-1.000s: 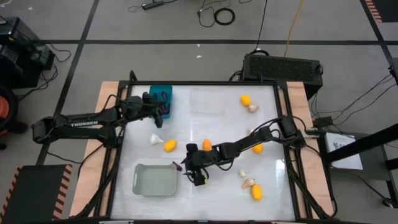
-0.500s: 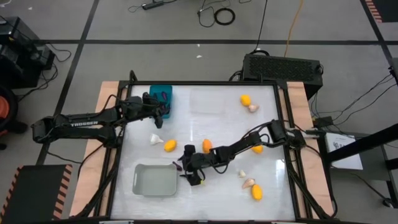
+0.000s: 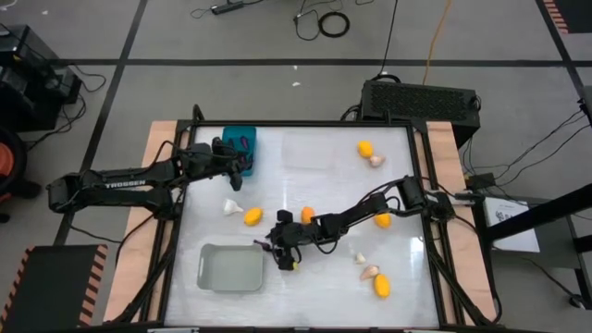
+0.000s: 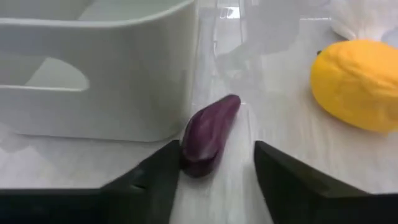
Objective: Sort produce into baskets
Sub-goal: Put the eggplant into the blue bin
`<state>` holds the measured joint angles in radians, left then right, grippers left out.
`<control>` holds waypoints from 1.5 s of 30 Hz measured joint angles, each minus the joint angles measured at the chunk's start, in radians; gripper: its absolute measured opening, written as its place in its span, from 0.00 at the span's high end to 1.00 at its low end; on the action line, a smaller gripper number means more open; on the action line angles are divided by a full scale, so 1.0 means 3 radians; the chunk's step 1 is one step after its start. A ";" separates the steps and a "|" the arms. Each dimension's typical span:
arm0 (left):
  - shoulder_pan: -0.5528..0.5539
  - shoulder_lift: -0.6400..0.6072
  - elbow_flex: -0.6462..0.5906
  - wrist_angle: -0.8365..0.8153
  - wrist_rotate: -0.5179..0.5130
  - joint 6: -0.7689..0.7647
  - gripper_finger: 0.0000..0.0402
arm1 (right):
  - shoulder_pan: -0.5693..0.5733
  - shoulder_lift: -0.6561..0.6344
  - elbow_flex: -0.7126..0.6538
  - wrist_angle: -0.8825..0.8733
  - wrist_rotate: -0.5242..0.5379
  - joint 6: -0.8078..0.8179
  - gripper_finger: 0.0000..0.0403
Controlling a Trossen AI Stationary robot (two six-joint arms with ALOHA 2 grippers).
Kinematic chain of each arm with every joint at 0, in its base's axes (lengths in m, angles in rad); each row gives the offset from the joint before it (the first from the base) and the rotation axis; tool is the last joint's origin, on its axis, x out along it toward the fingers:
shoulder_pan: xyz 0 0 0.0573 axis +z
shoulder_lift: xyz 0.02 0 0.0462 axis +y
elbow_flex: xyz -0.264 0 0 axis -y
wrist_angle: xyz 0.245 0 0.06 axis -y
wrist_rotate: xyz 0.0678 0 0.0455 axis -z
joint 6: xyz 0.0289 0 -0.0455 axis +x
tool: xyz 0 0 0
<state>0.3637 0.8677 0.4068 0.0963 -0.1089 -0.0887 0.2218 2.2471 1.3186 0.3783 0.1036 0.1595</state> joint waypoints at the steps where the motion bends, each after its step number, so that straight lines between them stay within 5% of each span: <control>1: 0.0000 0.0000 0.0000 0.0000 0.0000 0.0000 0.57 | 0.0000 0.0000 0.0000 -0.0004 -0.0001 0.0031 0.61; 10: 0.0000 0.0000 0.0000 -0.0001 0.0000 -0.0001 0.57 | -0.0090 -0.0218 0.0000 -0.0313 -0.0011 -0.0044 0.97; 18: 0.0000 0.0000 0.0000 -0.0010 0.0000 0.0000 0.57 | -0.0341 -0.0787 0.0001 -0.1087 0.0470 -0.0402 0.93; 23: 0.0000 0.0000 0.0000 0.0010 -0.0145 -0.0017 0.57 | -0.0554 -0.0848 0.0001 -0.0661 0.0793 -0.0691 0.92; 31: 0.0001 -0.0001 0.0000 -0.0014 -0.1359 -0.0469 0.57 | -0.1025 -0.0554 0.0001 0.0157 0.0425 -0.0927 0.92; 39: 0.0001 -0.0001 0.0000 -0.0174 -0.1724 -0.0470 0.57 | -0.1367 -0.0184 0.0602 0.0075 -0.0106 -0.0874 0.92; 45: 0.0004 0.0000 0.0000 -0.0204 -0.1813 -0.0450 0.57 | -0.1491 0.0159 0.1192 -0.0380 -0.0104 -0.0934 0.92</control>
<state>0.3650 0.8675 0.4068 0.0352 -0.6529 -0.2236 -0.2254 2.2948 1.6762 0.2642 0.0723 -0.1207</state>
